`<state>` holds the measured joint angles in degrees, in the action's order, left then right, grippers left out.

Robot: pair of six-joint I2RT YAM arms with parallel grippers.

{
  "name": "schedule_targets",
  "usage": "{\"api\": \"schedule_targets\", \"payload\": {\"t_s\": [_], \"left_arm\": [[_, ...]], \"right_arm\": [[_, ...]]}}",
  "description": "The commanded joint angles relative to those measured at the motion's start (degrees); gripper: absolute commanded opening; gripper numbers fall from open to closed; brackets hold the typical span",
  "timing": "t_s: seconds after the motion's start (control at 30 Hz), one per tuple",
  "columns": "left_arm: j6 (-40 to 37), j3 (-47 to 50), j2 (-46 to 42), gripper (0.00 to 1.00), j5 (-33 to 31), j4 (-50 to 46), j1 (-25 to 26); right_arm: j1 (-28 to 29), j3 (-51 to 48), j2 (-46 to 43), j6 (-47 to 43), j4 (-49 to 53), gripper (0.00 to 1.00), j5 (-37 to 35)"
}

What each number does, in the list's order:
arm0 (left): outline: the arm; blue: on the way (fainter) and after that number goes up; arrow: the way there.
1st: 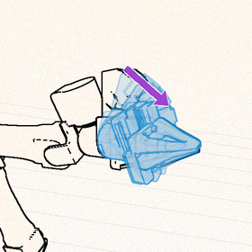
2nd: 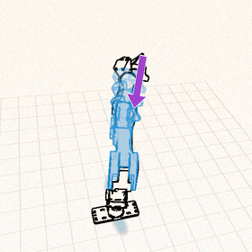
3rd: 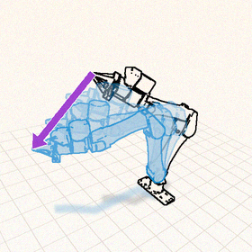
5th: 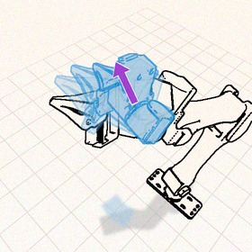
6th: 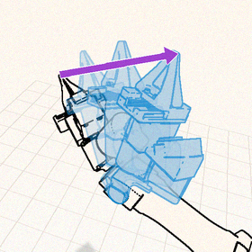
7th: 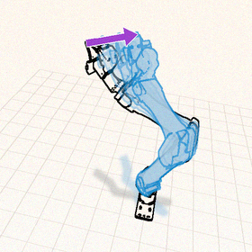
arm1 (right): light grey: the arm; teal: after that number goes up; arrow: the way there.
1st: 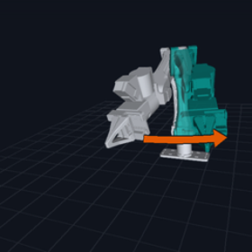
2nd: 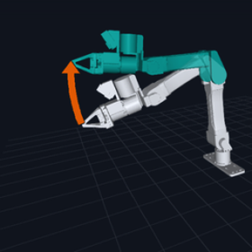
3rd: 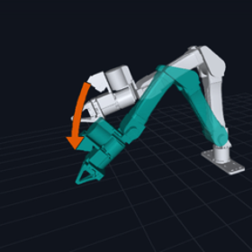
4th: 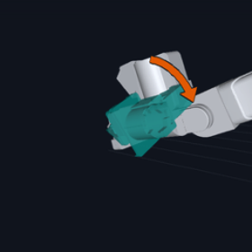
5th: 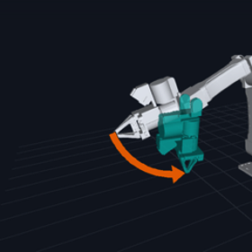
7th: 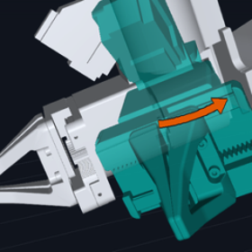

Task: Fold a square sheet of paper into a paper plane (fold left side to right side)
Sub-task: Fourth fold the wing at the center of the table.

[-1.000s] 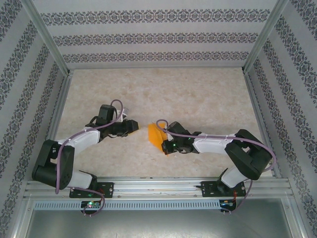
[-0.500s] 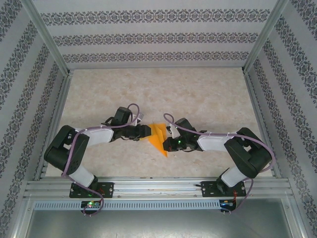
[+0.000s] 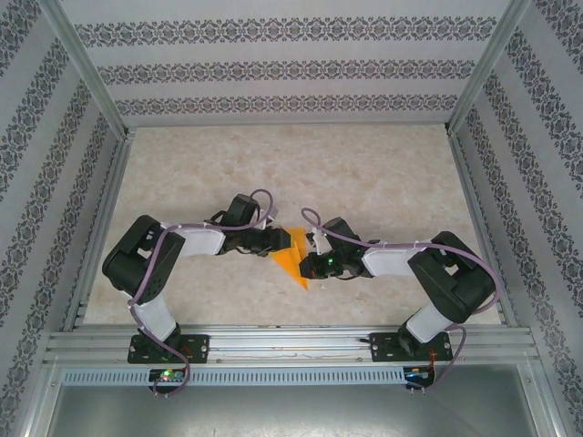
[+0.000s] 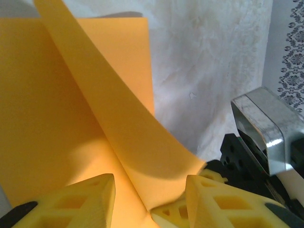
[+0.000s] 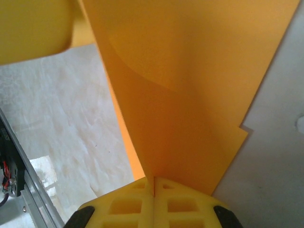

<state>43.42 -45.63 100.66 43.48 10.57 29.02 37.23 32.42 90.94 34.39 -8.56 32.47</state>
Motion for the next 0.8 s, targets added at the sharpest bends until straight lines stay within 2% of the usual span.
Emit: {"api": "schedule_targets", "payload": {"t_s": [0.0,0.47,0.77], "left_arm": [[-1.1,-2.0,1.0,0.44,-1.7,-0.7,0.9],[-5.9,-7.8,5.6,0.43,-6.8,-12.6,1.9],[-6.4,-8.8,6.9,0.43,-9.2,-15.2,2.2]], "right_arm": [[-0.4,-0.4,1.0,0.2,-1.0,0.00,0.9],[-0.5,0.0,2.1,0.4,-0.9,0.00,0.8],[-0.6,0.3,1.4,0.7,-0.8,0.11,0.8]]}}
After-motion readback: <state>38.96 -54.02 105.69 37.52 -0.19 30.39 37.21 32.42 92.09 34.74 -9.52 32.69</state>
